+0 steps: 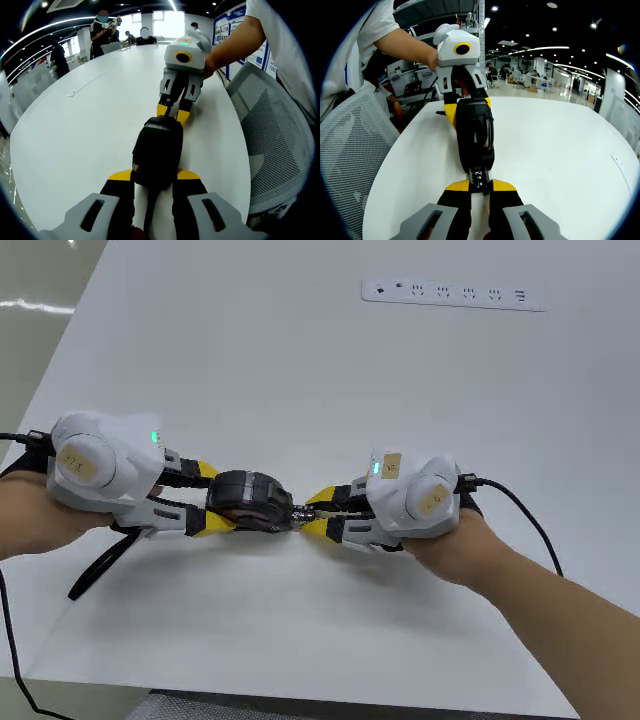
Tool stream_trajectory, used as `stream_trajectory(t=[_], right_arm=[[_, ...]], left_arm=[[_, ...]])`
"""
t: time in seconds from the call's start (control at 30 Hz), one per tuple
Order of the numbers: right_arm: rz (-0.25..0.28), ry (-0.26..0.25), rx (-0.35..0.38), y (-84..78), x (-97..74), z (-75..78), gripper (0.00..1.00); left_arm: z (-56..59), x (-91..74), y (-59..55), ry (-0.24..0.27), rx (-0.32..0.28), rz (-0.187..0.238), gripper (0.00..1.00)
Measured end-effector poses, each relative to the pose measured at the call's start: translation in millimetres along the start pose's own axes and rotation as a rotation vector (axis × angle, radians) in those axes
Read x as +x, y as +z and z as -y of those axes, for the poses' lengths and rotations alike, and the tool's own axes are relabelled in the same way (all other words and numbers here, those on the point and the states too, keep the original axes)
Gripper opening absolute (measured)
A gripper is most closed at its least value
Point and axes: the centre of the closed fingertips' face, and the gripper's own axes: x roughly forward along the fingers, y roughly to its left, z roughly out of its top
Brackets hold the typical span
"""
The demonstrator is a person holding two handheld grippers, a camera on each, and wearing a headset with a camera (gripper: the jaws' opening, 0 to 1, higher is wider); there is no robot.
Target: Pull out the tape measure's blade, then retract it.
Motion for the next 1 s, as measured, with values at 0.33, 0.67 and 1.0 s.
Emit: stream_trajectory(t=[0.33,0.67,1.0], right_arm=[[-0.004,-0.006,0.014,-4.7,-7.2,-0.5,0.08],[-0.011,-0.021,0.022,-10.6,-14.0,0.0,0.08],[-0.039,-0.020,-0.011,-17.1,-25.1,3.2,0.08]], left_arm=[[-0.3,0.3,0.3,-0.006,0.006,-0.005,0.23],[-0.5,1.0,0.7,-0.011,0.010,-0.004,0.23],[0.0,0.5,1.0,-0.008,0.001,0.002,0.23]])
